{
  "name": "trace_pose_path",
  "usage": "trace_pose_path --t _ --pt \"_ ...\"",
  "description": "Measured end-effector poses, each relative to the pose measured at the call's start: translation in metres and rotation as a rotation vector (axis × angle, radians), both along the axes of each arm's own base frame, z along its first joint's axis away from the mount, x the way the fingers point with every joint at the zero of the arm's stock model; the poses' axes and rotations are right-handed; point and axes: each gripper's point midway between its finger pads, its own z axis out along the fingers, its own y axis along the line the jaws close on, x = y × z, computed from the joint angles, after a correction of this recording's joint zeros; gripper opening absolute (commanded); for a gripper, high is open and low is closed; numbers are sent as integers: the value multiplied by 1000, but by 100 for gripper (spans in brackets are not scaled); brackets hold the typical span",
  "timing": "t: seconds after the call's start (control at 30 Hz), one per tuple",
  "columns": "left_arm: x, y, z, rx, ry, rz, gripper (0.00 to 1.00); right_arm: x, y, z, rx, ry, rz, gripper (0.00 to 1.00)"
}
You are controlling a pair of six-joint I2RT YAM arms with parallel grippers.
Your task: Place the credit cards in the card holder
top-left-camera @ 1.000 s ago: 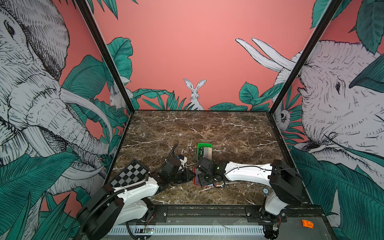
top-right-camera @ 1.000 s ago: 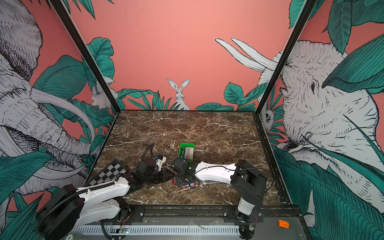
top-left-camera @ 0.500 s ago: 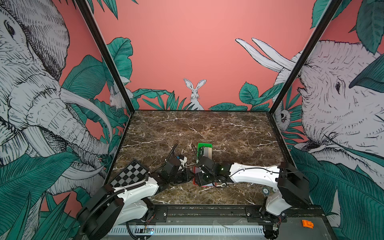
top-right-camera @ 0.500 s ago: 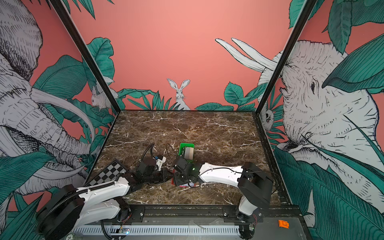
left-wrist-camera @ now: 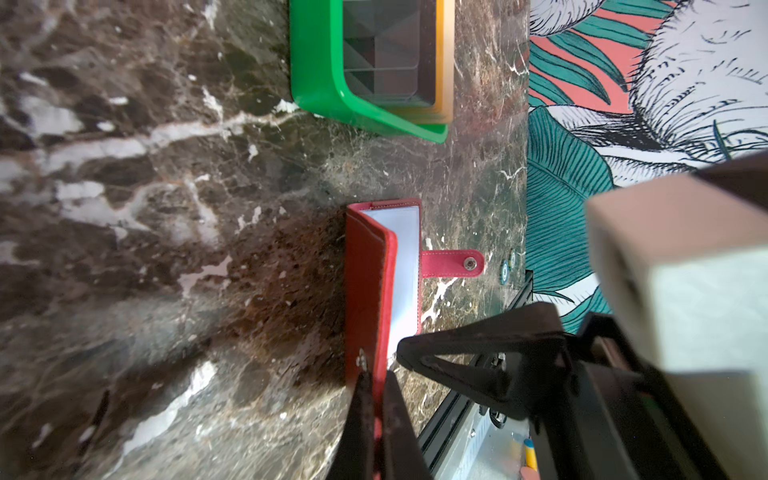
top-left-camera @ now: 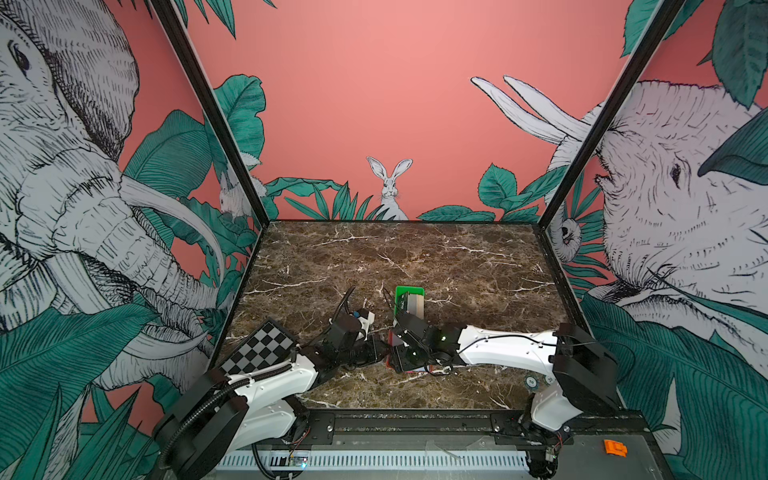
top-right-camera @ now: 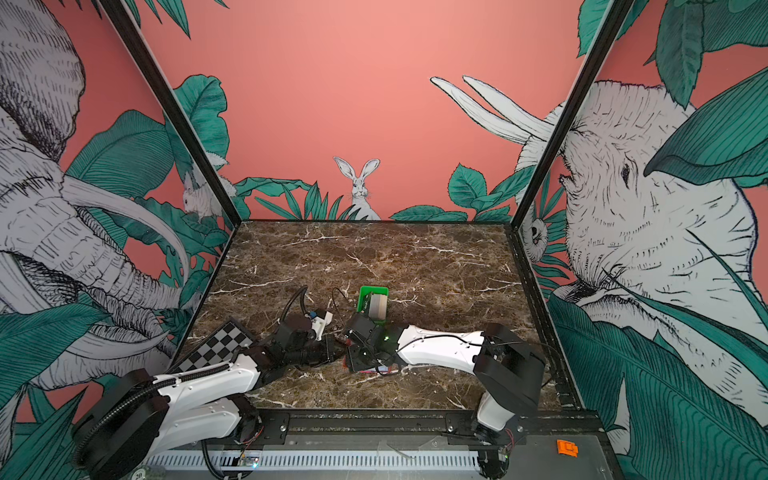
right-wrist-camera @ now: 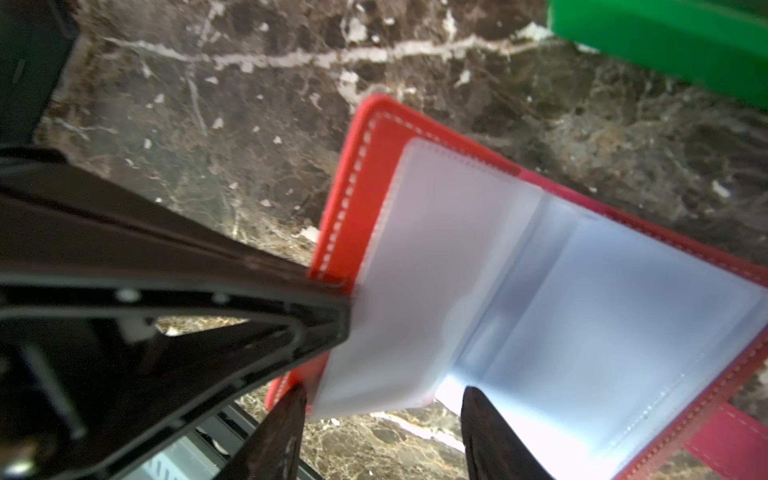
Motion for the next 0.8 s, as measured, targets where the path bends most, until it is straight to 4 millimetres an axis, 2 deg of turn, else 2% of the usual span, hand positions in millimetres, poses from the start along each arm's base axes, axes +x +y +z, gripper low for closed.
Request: trace_pose_path --t 0.27,0.8 --pt "-1 -1 0 -12 7 1 0 2 -14 -8 -69 -3 -45 58" --pt "-4 4 -3 10 11 3 0 19 -92 -19 -412 -108 -186 56"
